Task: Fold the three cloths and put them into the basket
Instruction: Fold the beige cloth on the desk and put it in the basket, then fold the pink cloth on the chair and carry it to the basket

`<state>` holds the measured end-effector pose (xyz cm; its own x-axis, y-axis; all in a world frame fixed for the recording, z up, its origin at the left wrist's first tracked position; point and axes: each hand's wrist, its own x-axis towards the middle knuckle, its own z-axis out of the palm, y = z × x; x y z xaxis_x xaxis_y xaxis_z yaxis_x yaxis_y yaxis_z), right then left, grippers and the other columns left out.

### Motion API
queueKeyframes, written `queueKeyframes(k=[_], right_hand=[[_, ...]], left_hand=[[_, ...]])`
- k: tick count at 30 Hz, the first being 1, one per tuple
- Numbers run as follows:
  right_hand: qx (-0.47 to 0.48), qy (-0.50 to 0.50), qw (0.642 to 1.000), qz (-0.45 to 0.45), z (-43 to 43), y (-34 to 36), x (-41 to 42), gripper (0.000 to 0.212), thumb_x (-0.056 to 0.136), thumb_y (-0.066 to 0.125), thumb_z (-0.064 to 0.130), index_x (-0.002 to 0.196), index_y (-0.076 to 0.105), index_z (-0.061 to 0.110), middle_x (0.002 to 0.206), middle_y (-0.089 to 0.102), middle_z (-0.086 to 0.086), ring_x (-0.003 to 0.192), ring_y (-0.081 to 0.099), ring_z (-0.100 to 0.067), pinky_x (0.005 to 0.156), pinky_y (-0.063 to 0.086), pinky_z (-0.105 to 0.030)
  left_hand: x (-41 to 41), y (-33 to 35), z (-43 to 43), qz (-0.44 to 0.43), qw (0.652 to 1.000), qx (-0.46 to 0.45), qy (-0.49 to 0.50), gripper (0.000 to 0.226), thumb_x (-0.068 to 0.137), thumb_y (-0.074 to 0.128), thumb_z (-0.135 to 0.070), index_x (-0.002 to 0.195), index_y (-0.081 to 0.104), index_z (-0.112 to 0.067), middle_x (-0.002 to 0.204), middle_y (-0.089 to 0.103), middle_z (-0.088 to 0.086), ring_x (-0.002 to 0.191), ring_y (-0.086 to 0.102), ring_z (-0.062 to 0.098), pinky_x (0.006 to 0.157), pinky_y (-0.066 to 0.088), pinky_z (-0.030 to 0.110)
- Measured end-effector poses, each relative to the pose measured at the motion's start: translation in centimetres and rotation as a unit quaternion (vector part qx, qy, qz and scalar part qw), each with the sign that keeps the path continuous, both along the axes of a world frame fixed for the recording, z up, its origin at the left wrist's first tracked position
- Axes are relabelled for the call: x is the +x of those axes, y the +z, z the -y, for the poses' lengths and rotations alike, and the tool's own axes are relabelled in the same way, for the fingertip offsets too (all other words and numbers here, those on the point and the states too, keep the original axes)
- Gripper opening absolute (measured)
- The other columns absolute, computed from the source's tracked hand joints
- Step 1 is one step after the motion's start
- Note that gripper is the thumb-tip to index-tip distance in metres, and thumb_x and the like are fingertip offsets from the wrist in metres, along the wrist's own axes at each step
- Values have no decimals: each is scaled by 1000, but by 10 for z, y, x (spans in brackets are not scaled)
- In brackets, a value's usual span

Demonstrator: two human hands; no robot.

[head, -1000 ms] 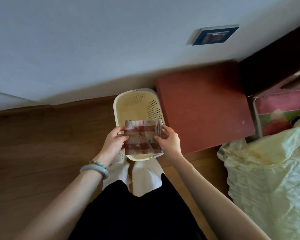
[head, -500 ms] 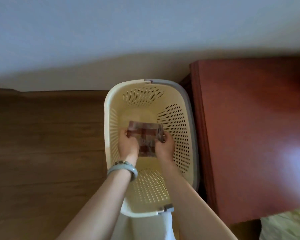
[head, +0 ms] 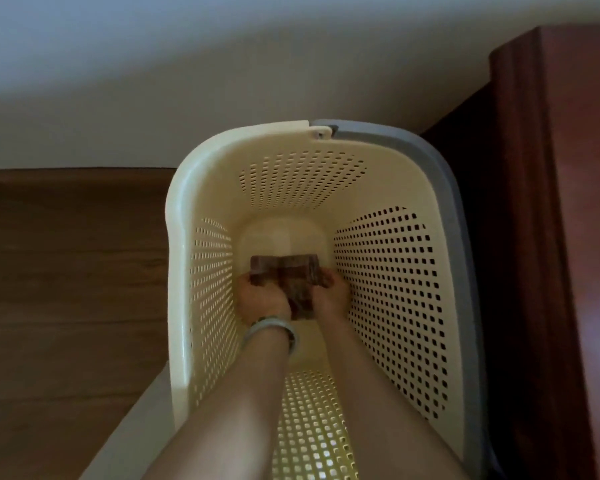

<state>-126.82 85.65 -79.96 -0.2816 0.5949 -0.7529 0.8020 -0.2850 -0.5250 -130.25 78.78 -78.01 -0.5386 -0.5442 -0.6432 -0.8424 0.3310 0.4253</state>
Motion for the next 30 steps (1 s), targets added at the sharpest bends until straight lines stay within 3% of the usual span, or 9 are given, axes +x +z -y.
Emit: queueKeyframes(k=[3,7,11,14,17,20,23,27,30], right_hand=[[-3,27,1000,9,-2,3,5,31,79,52,-10,105,64,3,98,65,-10,98,62,-26,79,48,-26],[1,57,998,5,-4,31,7,43,81,52,-9,121,57,4,115,61,-8,110,57,-23,94,48,-31],[4,71,996,-48,-1,88,7,35,80,54,-4,106,59,19,89,56,16,91,54,-9,67,43,-5],[7,97,993,-66,2,139,7,43,78,55,-6,118,59,13,100,58,9,94,53,-5,79,42,-13],[-12,110,991,-79,-1,198,13,48,78,57,-7,123,56,11,116,62,-1,103,53,-6,86,41,-16],[8,169,982,-83,-11,266,26,52,78,62,3,126,53,18,121,62,3,106,54,-2,84,42,-13],[25,189,975,-110,-25,339,38,57,75,67,7,128,52,21,122,61,7,110,55,-1,80,43,-3],[26,221,964,-144,-40,444,52,65,74,72,9,132,47,24,126,57,5,113,54,-7,95,47,-26],[23,251,951,-178,-46,519,67,69,73,72,7,134,44,26,129,56,4,115,53,-9,99,44,-27]], left_hand=[[-2,2,-1,62,998,-30,-5,34,95,42,-16,124,51,-1,132,52,22,121,49,38,103,36,45],[3,32,-8,71,996,-22,-43,40,94,38,-10,133,42,-2,142,43,20,130,39,36,109,28,45],[4,75,-4,4,991,31,-127,36,89,41,-1,124,51,1,127,56,21,117,52,37,101,40,47],[6,126,0,-75,979,96,-166,31,87,45,4,117,53,0,118,61,16,111,56,33,97,44,45],[11,179,10,-87,966,161,-183,38,90,50,2,127,46,-7,125,57,12,117,54,28,102,43,42],[15,237,24,-86,948,209,-226,51,91,57,-6,138,37,-12,138,48,8,128,45,22,108,37,39],[17,309,33,-96,922,242,-285,58,89,64,-14,139,35,-22,138,44,-2,128,39,12,105,33,29],[19,420,37,-132,880,246,-383,67,84,70,-16,140,34,-25,138,43,-3,127,40,8,105,33,27],[21,499,44,-155,847,255,-440,75,78,75,-16,139,34,-31,140,43,-9,127,40,1,103,35,24]])
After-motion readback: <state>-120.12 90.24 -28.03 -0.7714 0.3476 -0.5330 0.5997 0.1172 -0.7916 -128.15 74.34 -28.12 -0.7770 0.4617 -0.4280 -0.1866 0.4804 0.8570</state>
